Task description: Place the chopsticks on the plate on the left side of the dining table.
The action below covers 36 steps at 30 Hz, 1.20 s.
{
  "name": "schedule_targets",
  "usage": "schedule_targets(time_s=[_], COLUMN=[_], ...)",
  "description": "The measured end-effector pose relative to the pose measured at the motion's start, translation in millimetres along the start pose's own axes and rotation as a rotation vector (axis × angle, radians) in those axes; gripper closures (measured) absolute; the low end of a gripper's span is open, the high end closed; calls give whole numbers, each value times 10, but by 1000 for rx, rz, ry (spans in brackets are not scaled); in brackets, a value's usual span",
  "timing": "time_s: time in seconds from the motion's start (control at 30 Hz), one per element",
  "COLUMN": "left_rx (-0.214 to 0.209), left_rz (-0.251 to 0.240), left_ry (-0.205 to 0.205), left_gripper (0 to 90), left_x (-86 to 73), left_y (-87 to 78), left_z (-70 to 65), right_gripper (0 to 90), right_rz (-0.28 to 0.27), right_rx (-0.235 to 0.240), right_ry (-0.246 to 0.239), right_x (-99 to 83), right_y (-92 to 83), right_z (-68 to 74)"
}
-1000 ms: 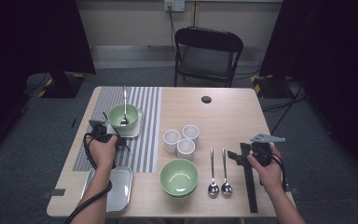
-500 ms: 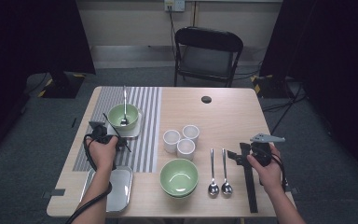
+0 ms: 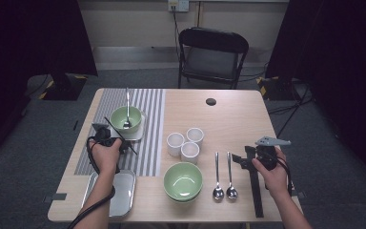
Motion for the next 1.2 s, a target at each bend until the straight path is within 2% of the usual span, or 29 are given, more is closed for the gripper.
schedule_targets(time_s=[0.2,0.23,0.27,0.4,0.43,0.5,0.53,0.57,0.6,0.73,0.9,1.0,1.2], left_rx=[-8,-8,-10,-7,-20,-17,-15,-26,-22,-23,-49,-50,-63], left_rz=[-2,0,-7,-16,-29,-21,-34,-22,-30,-25,-21,-20,-32], left_ry=[0,10,2,25,9,45,39,58,51,72,91,120,157], left_gripper=[730,728,724,714,714,703,691,676,670,639,587,569,501], left_x=[9,16,23,56,65,73,81,78,84,77,52,40,25], left_y=[-27,-57,-69,-155,-168,-222,-234,-259,-270,-324,-355,-371,-388], left_z=[-4,0,-9,-5,-25,-18,-38,-39,-57,-82,-121,-144,-225], right_gripper=[255,255,254,255,255,255,255,255,255,255,254,253,248], right_rz=[0,0,0,5,7,13,15,17,24,41,53,55,48], right_rx=[-3,-2,-1,-5,-6,-10,-12,-14,-16,-34,-55,-61,-73], right_ry=[-3,-2,-1,-3,-5,-7,-8,-12,-22,-27,-19,-23,6], right_x=[0,3,6,16,19,22,24,22,15,-32,-81,-95,-166], right_y=[-5,-6,-9,-22,-24,-34,-42,-52,-64,-134,-228,-271,-322], right_z=[-11,-12,-12,-15,-18,-25,-28,-33,-44,-115,-209,-245,-318])
Point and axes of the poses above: each handheld gripper's, and its own axes: y roughly forward along the jaws, x roughly out of its top, z roughly to its left, the point moved 6 cm from there along y, roughly forward along the jaws, and after that the axes turned 11 degrees about -z, right-handed, at the moved point
